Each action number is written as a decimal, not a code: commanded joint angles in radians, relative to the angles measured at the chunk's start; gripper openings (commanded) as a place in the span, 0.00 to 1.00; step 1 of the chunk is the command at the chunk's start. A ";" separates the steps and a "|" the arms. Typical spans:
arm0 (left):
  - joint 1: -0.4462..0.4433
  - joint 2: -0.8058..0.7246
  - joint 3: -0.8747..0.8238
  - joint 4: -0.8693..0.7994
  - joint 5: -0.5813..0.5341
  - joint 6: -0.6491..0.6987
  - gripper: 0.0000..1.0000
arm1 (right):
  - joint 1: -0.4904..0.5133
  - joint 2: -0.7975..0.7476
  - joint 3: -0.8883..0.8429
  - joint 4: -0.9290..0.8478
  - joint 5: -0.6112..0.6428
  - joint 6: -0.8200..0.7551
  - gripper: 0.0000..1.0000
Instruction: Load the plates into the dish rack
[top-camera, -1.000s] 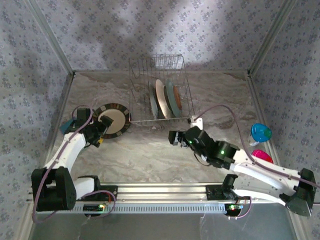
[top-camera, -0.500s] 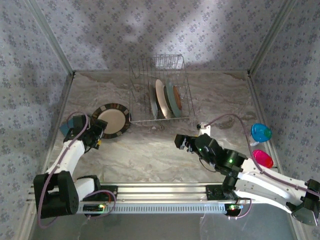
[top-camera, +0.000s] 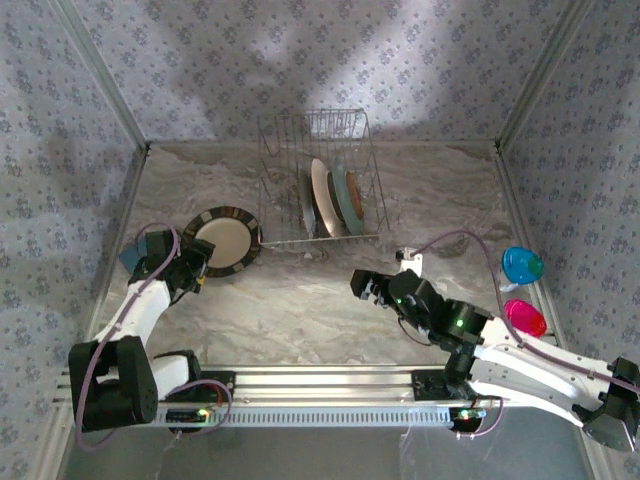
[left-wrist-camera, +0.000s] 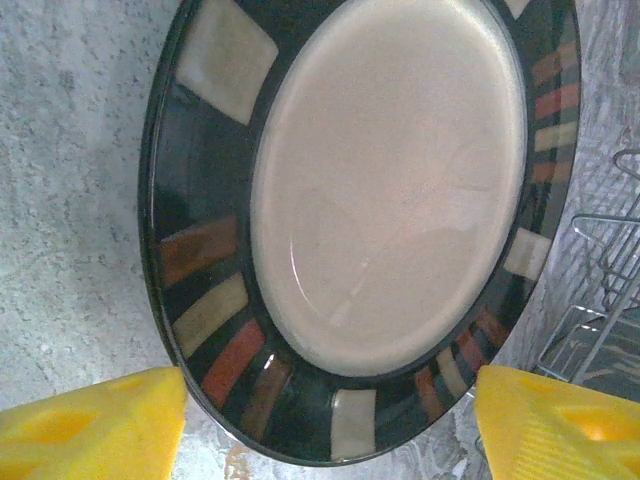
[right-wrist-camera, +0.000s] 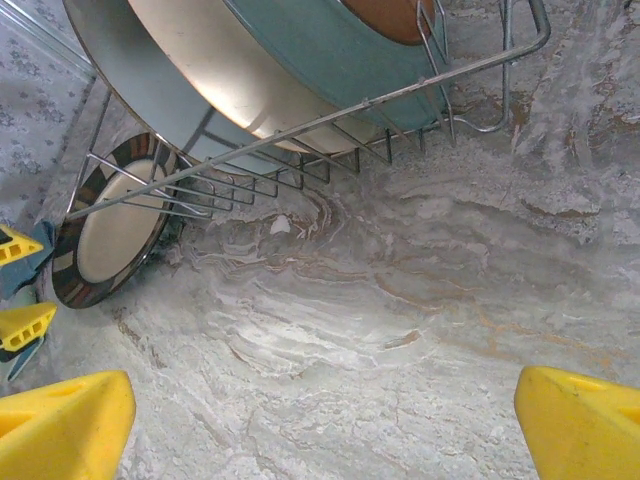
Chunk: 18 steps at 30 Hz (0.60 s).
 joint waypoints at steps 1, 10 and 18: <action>0.008 -0.003 -0.005 -0.002 -0.006 0.012 0.80 | -0.005 -0.009 -0.014 0.003 0.031 0.033 0.99; 0.007 0.030 -0.036 0.054 -0.005 0.000 0.79 | -0.005 -0.018 -0.036 0.004 0.039 0.055 1.00; 0.007 0.033 -0.068 0.145 -0.008 -0.015 0.75 | -0.005 -0.020 -0.048 0.004 0.039 0.068 1.00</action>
